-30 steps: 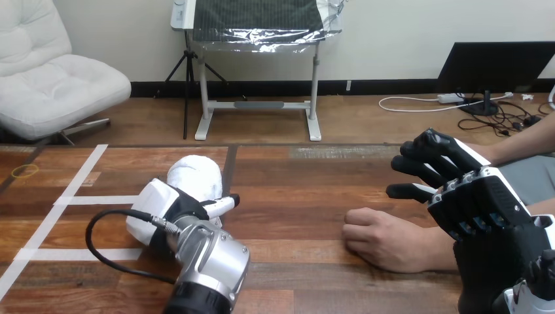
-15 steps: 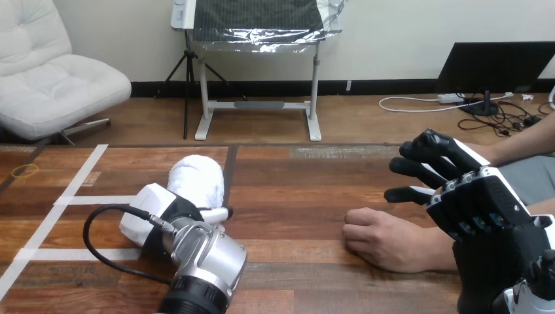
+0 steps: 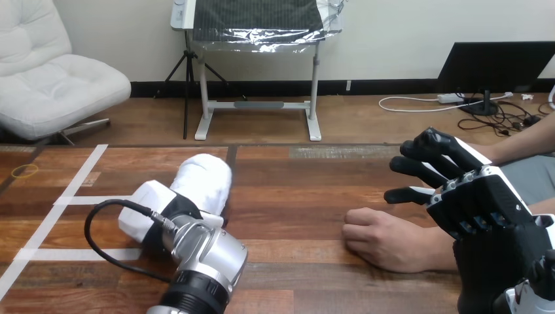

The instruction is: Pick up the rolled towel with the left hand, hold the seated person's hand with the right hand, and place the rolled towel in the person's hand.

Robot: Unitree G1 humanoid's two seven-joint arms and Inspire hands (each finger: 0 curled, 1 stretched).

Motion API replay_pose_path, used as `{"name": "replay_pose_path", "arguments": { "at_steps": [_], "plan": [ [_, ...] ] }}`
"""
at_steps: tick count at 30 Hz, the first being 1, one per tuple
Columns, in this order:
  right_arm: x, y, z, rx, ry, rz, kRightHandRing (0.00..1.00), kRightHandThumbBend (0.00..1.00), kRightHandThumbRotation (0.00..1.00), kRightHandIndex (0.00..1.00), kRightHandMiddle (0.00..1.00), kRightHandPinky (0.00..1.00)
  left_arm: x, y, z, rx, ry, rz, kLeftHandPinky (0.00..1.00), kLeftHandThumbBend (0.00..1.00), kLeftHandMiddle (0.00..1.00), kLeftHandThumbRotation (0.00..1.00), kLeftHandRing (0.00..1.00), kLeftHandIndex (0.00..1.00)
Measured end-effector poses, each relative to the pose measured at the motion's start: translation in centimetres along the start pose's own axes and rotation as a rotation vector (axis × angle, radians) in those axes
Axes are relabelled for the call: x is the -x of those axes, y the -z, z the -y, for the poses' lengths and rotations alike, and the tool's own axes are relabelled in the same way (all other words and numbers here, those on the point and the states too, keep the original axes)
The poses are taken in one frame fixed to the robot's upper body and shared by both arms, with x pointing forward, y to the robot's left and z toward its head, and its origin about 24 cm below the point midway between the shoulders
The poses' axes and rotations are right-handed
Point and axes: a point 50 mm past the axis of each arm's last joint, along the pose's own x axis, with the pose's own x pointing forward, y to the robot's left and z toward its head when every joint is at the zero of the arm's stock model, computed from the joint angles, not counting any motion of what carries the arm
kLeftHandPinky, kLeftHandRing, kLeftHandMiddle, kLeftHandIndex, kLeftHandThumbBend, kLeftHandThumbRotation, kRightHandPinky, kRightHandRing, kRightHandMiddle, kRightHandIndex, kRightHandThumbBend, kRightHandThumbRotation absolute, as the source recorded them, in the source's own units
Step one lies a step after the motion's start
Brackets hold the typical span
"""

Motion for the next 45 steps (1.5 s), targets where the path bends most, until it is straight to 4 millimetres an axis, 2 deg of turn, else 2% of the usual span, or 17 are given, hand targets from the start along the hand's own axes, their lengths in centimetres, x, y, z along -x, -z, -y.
{"name": "replay_pose_path", "arguments": {
  "at_steps": [6, 9, 11, 12, 15, 21, 27, 34, 39, 45],
  "plan": [
    [0.0, -0.1, 0.0, 0.002, 0.0, 0.006, 0.77, 0.85, 1.0, 0.8, 0.8, 0.63, -0.4, -0.1, -0.3, -0.01, -0.012, 0.009, 0.26, 0.86, 0.59, 0.01, 0.41, 0.63],
    [0.0, -0.1, 0.0, 0.002, 0.0, 0.009, 0.77, 0.85, 1.0, 0.8, 0.8, 0.64, -0.7, 0.0, -0.4, -0.009, -0.017, 0.01, 0.22, 0.83, 0.56, 0.0, 0.35, 0.69],
    [0.0, -0.1, 0.0, 0.002, 0.0, 0.009, 0.77, 0.85, 1.0, 0.8, 0.8, 0.64, -0.9, 0.1, -0.5, 0.003, -0.014, 0.011, 0.19, 0.8, 0.51, 0.0, 0.3, 0.71],
    [0.0, -0.1, 0.0, 0.002, 0.0, 0.009, 0.78, 0.85, 1.0, 0.8, 0.8, 0.64, -1.0, 0.1, -0.6, 0.012, -0.011, 0.012, 0.16, 0.78, 0.46, 0.0, 0.26, 0.72],
    [0.0, -0.2, 0.0, 0.002, 0.002, 0.01, 0.78, 0.85, 1.0, 0.8, 0.8, 0.64, -1.2, 0.2, -0.7, 0.031, -0.005, 0.014, 0.13, 0.75, 0.38, 0.0, 0.22, 0.71],
    [0.1, -0.2, 0.1, -0.007, 0.006, 0.013, 0.78, 0.84, 1.0, 0.81, 0.81, 0.65, -1.6, 0.5, -1.0, 0.029, -0.01, 0.018, 0.08, 0.71, 0.26, 0.0, 0.15, 0.63],
    [0.2, -0.3, 0.2, -0.016, 0.011, 0.023, 0.79, 0.83, 1.0, 0.81, 0.81, 0.65, -2.0, 0.7, -1.2, 0.027, -0.014, 0.023, 0.09, 0.69, 0.26, 0.0, 0.16, 0.6],
    [0.2, -0.4, 0.3, -0.008, 0.012, 0.035, 0.78, 0.83, 1.0, 0.81, 0.81, 0.65, -2.4, 0.9, -1.4, 0.035, -0.015, 0.055, 0.11, 0.7, 0.29, 0.0, 0.18, 0.6],
    [0.2, -0.5, 0.3, -0.007, 0.013, 0.036, 0.78, 0.84, 1.0, 0.8, 0.81, 0.65, -2.4, 1.2, -1.3, 0.058, -0.017, 0.087, 0.12, 0.71, 0.29, 0.0, 0.2, 0.5],
    [0.2, -0.5, 0.4, -0.005, 0.014, 0.034, 0.78, 0.86, 1.0, 0.8, 0.81, 0.65, -2.1, 1.9, -1.0, 0.118, -0.01, 0.155, 0.14, 0.74, 0.31, 0.0, 0.22, 0.43]
  ]
}}
